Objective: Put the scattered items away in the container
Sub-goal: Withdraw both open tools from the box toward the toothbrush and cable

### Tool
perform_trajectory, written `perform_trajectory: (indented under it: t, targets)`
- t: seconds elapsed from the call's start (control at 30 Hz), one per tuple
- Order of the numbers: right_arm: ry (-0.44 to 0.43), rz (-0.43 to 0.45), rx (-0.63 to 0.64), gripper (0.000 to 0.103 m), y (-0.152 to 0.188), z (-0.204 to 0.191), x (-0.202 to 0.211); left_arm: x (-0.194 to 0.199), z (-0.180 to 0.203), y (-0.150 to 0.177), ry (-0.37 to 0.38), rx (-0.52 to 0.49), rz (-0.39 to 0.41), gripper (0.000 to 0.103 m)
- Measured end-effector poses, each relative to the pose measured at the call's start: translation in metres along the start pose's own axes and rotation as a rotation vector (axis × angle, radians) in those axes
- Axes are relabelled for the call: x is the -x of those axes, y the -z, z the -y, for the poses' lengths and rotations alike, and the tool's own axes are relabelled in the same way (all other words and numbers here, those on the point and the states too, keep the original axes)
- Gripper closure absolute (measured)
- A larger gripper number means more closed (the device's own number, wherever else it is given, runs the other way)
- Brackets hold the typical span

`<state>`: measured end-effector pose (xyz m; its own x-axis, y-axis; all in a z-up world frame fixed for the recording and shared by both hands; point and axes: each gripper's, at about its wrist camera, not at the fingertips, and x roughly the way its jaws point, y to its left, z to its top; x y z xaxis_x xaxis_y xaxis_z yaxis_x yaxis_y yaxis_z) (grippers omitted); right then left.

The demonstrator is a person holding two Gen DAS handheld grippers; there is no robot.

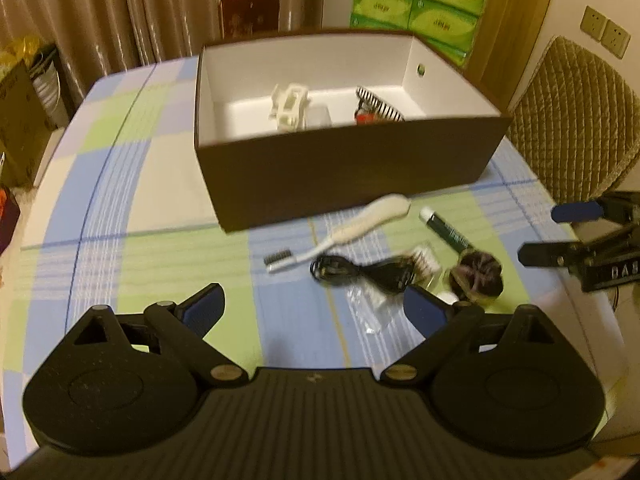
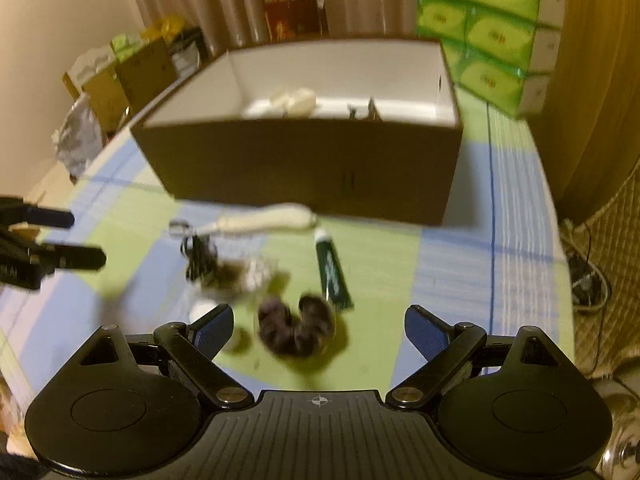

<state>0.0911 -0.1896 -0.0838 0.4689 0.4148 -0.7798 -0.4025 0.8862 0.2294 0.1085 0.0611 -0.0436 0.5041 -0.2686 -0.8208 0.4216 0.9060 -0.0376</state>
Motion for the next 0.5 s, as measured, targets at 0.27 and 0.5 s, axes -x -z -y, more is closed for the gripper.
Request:
perform_trajectory:
  t: [0.27,0.5]
  targets:
    - [-0.018,-0.008,0.037,0.016,0.007,-0.005,-0.024,-0.018,-0.010,0.007,-0.022,0.034,-0.045,0.009]
    - [-0.048,-0.021,0.046,0.040,0.003,-0.001,-0.047,-0.028,-0.013,0.008,-0.029,0.025,-0.060,0.009]
